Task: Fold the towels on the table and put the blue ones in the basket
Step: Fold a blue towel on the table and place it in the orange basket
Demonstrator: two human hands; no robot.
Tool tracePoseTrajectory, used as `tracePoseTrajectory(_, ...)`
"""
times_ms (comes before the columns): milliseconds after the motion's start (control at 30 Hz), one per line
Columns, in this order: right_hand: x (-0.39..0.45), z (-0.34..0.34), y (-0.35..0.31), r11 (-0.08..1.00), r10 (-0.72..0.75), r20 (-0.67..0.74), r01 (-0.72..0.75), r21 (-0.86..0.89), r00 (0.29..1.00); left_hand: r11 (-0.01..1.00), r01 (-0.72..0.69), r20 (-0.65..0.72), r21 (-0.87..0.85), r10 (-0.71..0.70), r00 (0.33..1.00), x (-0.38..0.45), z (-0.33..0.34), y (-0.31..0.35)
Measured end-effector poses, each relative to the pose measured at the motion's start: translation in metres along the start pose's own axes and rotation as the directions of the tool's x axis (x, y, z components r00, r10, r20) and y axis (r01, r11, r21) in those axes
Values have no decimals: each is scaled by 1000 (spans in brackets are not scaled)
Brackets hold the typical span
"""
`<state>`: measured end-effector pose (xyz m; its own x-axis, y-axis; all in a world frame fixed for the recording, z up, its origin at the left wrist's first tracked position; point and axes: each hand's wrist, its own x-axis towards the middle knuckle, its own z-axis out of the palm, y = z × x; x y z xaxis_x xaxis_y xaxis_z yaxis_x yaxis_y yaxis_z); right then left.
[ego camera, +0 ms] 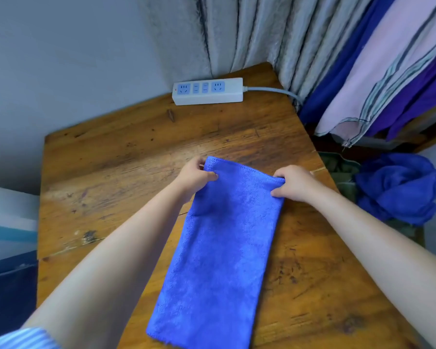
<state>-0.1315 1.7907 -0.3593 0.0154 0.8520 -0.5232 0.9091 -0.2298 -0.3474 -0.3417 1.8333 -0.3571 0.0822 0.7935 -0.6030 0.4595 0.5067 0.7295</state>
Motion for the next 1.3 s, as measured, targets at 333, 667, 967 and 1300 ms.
tracePoseTrajectory(333,-69,-14,-39,997,-60,-47,62,39,997,741,-381,218,553,313,924,-56,-45,2)
tracePoseTrajectory(667,-176,48,-64,922,-217,-81,232,309,973,337,-659,420,672,560,714,-135,-89,-80)
tracePoseTrajectory(967,-222,126,-52,852,-499,-391,520,-61,773,-138,-805,678,577,631,377,-179,-82,-124)
tracePoseTrajectory(1300,-238,185,-47,785,-619,-363,540,-304,696,-246,-794,778,557,490,394,-183,-73,-172)
